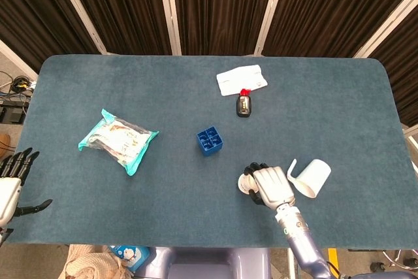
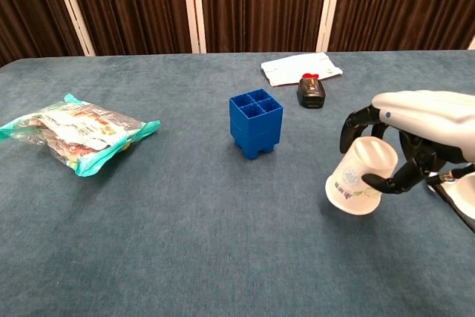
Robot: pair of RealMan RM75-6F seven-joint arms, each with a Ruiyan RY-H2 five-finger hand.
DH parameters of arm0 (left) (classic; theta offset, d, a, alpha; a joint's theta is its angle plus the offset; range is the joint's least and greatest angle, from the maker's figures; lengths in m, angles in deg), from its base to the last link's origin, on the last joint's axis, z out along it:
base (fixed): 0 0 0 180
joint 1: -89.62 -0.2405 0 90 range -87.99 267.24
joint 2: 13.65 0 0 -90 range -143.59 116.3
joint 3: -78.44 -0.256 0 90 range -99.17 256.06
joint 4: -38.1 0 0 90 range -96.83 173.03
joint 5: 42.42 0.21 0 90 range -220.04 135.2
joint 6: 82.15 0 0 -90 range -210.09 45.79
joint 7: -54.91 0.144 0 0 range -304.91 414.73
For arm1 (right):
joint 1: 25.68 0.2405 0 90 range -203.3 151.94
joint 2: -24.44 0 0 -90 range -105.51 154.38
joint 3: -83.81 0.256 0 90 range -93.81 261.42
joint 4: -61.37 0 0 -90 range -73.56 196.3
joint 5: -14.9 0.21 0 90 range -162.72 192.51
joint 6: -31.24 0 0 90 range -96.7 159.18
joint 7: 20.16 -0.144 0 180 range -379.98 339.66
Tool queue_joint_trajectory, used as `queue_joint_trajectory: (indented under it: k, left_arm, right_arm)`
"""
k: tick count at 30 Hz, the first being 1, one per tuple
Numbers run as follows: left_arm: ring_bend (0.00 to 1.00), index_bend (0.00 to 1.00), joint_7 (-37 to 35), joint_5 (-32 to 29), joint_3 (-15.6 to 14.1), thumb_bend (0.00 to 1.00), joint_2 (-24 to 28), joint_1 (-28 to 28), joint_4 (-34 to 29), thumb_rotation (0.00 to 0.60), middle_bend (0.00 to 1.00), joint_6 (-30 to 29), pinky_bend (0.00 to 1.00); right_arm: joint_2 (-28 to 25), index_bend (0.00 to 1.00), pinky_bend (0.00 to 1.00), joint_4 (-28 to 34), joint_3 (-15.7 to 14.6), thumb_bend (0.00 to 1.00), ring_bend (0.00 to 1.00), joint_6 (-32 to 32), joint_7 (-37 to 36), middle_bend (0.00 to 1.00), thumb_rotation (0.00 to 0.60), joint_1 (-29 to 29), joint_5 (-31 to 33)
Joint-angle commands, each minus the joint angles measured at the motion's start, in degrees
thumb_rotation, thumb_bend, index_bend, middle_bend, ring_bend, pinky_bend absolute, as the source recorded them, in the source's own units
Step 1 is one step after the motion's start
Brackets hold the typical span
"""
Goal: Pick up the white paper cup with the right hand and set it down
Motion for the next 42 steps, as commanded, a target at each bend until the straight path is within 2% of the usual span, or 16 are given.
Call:
queue_joint_trajectory:
  k: [1,5,10,12,13,16,19,24,30,34,39,42]
  left_arm:
    - [0.0,0.0,0.1,-0.3,0.1,0.0,-0.1,0.1,0.0,0.6,0.0,0.1,0.0]
    - [0.0,0.0,0.1,-0.5,0.2,0.0,-0.1,0.0,0.2,0.6,0.0,0.2,0.0]
    - [0.0,0.0,-0.4,-0.5,0.1,0.0,0.0,0.1,0.1,0.6,0.0,0.5,0.0]
    - [0.0,0.0,-0.4,-0.5,0.1,0.0,0.0,0.2,0.1,0.6,0.0,0.5,0.0]
    - [0.0,0.0,-0.4,-0.5,0.1,0.0,0.0,0.2,0.1,0.6,0.0,0.5,0.0]
    - [0.0,0.0,-0.4,-0.4,0.0,0.0,0.0,0.2,0.1,0.6,0.0,0.5,0.0]
    - [0.0,0.0,-0.4,-0.4,0.0,0.0,0.0,0.1,0.1,0.6,0.0,0.5,0.0]
    - [0.0,0.0,-0.6,-0.5,0.0,0.0,0.1,0.0,0.1,0.6,0.0,0.3,0.0]
    - [0.0,0.0,-0.9,-0.2,0.0,0.0,0.1,0.0,0.3,0.6,0.0,0.0,0.0]
    - [0.0,0.0,-0.9,0.1,0.0,0.0,0.0,-0.1,0.5,0.6,0.0,-0.2,0.0]
    - [0.0,0.0,-0.8,0.7,-0.1,0.0,-0.3,-0.2,0.7,0.6,0.0,-0.7,0.0]
    - [0.0,0.0,-0.7,1.1,-0.1,0.0,-0.5,-0.3,0.9,0.6,0.0,-1.1,0.0]
  right_arm:
    - [1.3,0.36,0.54,-1.0,0.1,0.4,0.35,-0.4,0.2,0.31,0.6,0.0,0.8]
    - [2.9,0.36,0.54,-2.8,0.0,0.4,0.35,-0.9,0.7,0.31,0.6,0.0,1.4]
    - [4.1,0.35,0.47,-4.8,-0.3,0.4,0.34,-1.2,0.8,0.31,0.6,-0.3,1.6]
    - [4.3,0.28,0.43,-5.2,-0.5,0.4,0.31,-1.2,0.6,0.3,0.6,-0.5,1.3]
    - [4.3,0.18,0.39,-5.2,-0.7,0.4,0.26,-1.1,0.6,0.26,0.6,-0.5,1.2]
    - [4.1,0.01,0.3,-4.6,-1.3,0.39,0.13,-0.7,1.4,0.12,0.6,-0.5,1.7]
    - [3.4,0.0,0.25,-3.3,-1.7,0.36,0.06,-0.4,2.8,0.01,0.6,-0.3,2.9]
    - [1.7,0.0,0.22,-0.9,-2.0,0.36,0.04,-1.9,3.4,0.0,0.6,-0.7,2.3]
    - [-5.7,0.0,0.19,3.2,-3.7,0.36,0.02,-5.8,-0.1,0.0,0.6,-3.7,-5.0]
    - [-13.2,0.0,0.19,3.9,-6.1,0.36,0.01,-9.2,-6.3,0.0,0.6,-7.7,-12.2]
    - [-22.2,0.0,0.18,0.1,-9.4,0.36,0.01,-14.0,-18.8,0.0,0.6,-14.5,-19.6]
    - [-25.1,0.0,0.16,-2.9,-10.3,0.36,0.0,-16.2,-25.6,0.0,0.6,-17.9,-21.5]
